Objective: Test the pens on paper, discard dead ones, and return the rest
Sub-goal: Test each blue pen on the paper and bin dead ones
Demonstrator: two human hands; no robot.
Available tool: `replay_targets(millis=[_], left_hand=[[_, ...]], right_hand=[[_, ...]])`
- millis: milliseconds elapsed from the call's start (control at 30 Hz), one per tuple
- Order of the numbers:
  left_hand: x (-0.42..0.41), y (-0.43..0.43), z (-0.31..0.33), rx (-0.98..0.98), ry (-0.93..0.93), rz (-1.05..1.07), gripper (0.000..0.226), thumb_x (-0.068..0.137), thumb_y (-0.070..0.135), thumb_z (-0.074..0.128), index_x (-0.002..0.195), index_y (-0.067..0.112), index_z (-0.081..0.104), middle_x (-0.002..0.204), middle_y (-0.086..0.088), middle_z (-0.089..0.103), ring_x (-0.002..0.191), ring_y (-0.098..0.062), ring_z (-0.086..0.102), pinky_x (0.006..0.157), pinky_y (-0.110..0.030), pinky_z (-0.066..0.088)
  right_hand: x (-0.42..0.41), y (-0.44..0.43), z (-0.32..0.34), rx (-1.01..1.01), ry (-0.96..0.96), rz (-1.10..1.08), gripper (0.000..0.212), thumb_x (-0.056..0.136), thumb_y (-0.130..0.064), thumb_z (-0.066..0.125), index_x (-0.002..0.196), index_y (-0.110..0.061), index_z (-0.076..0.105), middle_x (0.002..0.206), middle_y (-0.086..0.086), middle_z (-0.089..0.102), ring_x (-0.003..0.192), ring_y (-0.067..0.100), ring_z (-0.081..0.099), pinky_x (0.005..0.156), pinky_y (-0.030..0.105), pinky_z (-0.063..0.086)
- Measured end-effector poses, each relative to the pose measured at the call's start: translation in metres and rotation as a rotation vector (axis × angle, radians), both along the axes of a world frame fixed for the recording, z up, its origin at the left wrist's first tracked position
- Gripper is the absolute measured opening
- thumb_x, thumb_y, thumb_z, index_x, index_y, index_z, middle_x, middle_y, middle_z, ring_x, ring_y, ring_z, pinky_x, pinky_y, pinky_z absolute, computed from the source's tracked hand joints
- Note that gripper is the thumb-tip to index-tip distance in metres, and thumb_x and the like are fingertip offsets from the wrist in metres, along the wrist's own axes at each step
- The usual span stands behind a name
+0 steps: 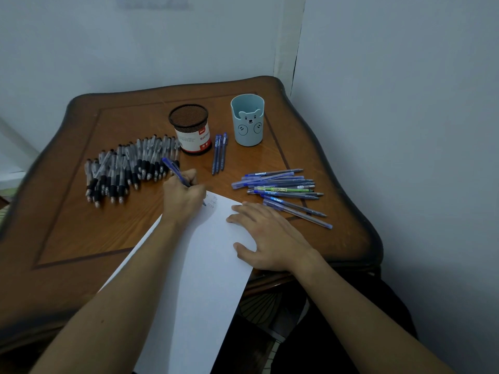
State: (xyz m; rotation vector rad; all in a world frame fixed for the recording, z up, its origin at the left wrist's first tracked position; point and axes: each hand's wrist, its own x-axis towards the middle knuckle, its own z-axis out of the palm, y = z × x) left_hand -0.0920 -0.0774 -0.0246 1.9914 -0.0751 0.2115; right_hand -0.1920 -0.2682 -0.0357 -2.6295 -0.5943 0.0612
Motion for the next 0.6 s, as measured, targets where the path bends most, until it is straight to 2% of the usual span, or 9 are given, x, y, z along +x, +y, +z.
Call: replay_targets(millis=[100,167,300,433,533,600], left_hand=[[0.0037,0.0032,-0.0039,0.011,0.009,-0.015,0.032,0.070,-0.018,0.051,0.055,0.003,0.031,0.056,-0.013,0.033,0.057,-0.020,0.034,0.057,-0.036,0.034],[0.0045,0.0039,-0.0060,0.028,0.003,-0.022,0.030,0.070,-0.017,0.050,0.057,0.000,0.031,0.055,-0.011,0.032,0.056,-0.018,0.034,0.056,-0.035,0.032],[-0.0019,-0.0004,-0.0020,0.058,-0.034,-0.077,0.037,0.072,-0.019,0.044,0.055,0.010,0.030,0.055,-0.007,0.028,0.054,-0.010,0.027,0.054,-0.028,0.023],[0.0007,0.0026,-0.0043,0.055,-0.049,-0.087,0.035,0.071,-0.019,0.045,0.054,0.008,0.031,0.054,-0.005,0.030,0.053,-0.010,0.028,0.054,-0.030,0.024],[0.0018,0.0033,-0.0056,0.072,-0.077,-0.104,0.038,0.070,-0.019,0.046,0.052,0.011,0.030,0.049,0.009,0.030,0.052,-0.007,0.028,0.054,-0.028,0.023],[0.0021,0.0032,-0.0054,0.074,-0.082,-0.103,0.040,0.069,-0.019,0.046,0.052,0.013,0.029,0.048,0.008,0.030,0.052,-0.009,0.029,0.053,-0.029,0.024]], right_hand=[[-0.0001,0.0000,0.0003,0.002,-0.001,-0.001,0.059,0.094,-0.051,0.052,0.148,-0.030,0.041,0.161,-0.006,0.030,0.150,0.012,0.018,0.121,0.037,0.011],[-0.0001,-0.0002,0.0003,0.000,-0.007,0.000,0.059,0.094,-0.051,0.052,0.148,-0.030,0.041,0.160,-0.006,0.030,0.150,0.012,0.018,0.120,0.035,0.009],[-0.0006,-0.0001,0.0003,-0.001,-0.024,-0.002,0.058,0.094,-0.050,0.053,0.147,-0.028,0.042,0.160,-0.006,0.031,0.150,0.012,0.018,0.116,0.029,0.006],[-0.0013,-0.0001,0.0009,0.002,-0.030,0.000,0.058,0.094,-0.049,0.053,0.147,-0.028,0.043,0.160,-0.005,0.032,0.150,0.012,0.018,0.116,0.029,0.005],[-0.0012,-0.0002,0.0011,0.004,-0.029,-0.001,0.057,0.094,-0.048,0.053,0.147,-0.028,0.043,0.159,-0.005,0.032,0.150,0.012,0.018,0.116,0.028,0.006],[-0.0012,0.0002,0.0008,0.004,-0.033,-0.001,0.057,0.094,-0.048,0.053,0.147,-0.027,0.044,0.159,-0.005,0.032,0.150,0.012,0.019,0.116,0.028,0.006]])
